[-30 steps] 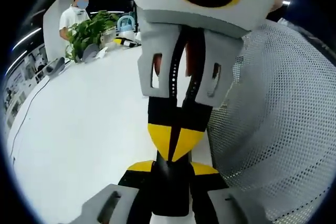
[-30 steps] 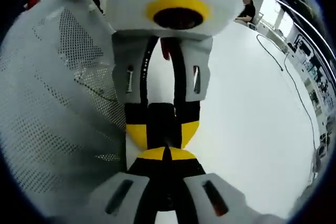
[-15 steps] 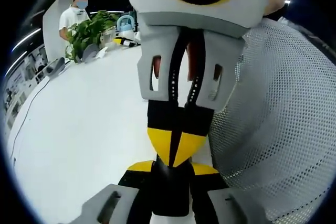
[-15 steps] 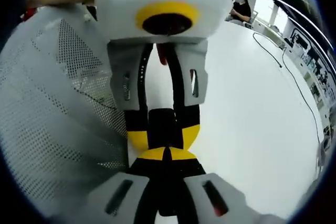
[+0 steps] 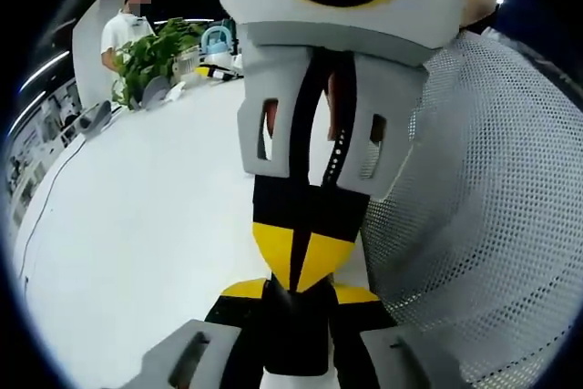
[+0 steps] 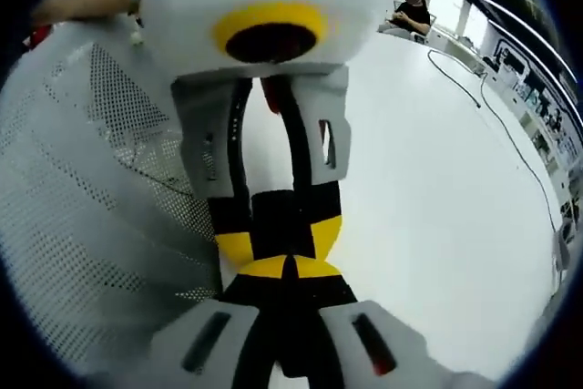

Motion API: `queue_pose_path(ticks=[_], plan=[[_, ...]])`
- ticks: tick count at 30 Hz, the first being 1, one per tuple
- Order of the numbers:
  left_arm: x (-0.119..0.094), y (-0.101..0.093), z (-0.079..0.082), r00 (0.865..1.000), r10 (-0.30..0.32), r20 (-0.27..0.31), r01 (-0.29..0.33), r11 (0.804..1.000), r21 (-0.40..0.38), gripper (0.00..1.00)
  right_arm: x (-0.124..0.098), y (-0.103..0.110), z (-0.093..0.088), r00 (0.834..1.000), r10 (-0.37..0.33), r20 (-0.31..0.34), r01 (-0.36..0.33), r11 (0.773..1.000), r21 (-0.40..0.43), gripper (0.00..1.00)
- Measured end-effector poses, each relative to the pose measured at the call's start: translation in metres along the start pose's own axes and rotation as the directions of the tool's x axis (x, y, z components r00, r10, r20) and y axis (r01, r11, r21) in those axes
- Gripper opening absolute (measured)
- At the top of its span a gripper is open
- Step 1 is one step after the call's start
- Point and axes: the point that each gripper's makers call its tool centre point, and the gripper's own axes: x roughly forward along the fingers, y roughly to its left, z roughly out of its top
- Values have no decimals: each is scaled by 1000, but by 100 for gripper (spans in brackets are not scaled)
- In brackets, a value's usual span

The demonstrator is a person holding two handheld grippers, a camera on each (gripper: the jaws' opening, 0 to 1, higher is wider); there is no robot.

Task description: Press the specified remote control buttons in sequence, fully releasing each button before pressing the next.

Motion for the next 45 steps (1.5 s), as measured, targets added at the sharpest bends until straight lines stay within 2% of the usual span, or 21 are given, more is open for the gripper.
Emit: queue_pose_path(ticks=[5, 13, 19, 34, 37, 40, 45], plan=[[0, 0, 0, 1000, -1, 1, 1, 1000, -1, 25, -4, 1, -6, 1000, 12, -5, -12, 1000, -28, 2], [0, 0, 0, 1000, -1, 0, 1, 1000, 1, 25, -14, -1, -20, 1000, 12, -23, -13, 1000, -28, 13], [0, 0, 0, 1000, 0, 0, 0, 1000, 3, 25, -17, 0, -29, 998, 6, -62, -13, 994, -113, 22], [0, 0, 0, 1000, 0, 1, 0, 1000, 3, 25, -20, -3, -34, 998, 23, -50, -28, 994, -107, 24], [0, 0, 0, 1000, 0, 0, 0, 1000, 4, 25, -21, -7, -50, 994, 28, -107, -44, 987, -153, 25], [0, 0, 0, 1000, 0, -1, 0, 1000, 5, 25, -22, -7, -48, 996, 46, -73, -54, 993, -106, 25], [0, 0, 0, 1000, 1, 2, -1, 1000, 4, 25, -23, -8, -53, 994, 65, -84, -77, 985, -157, 25]])
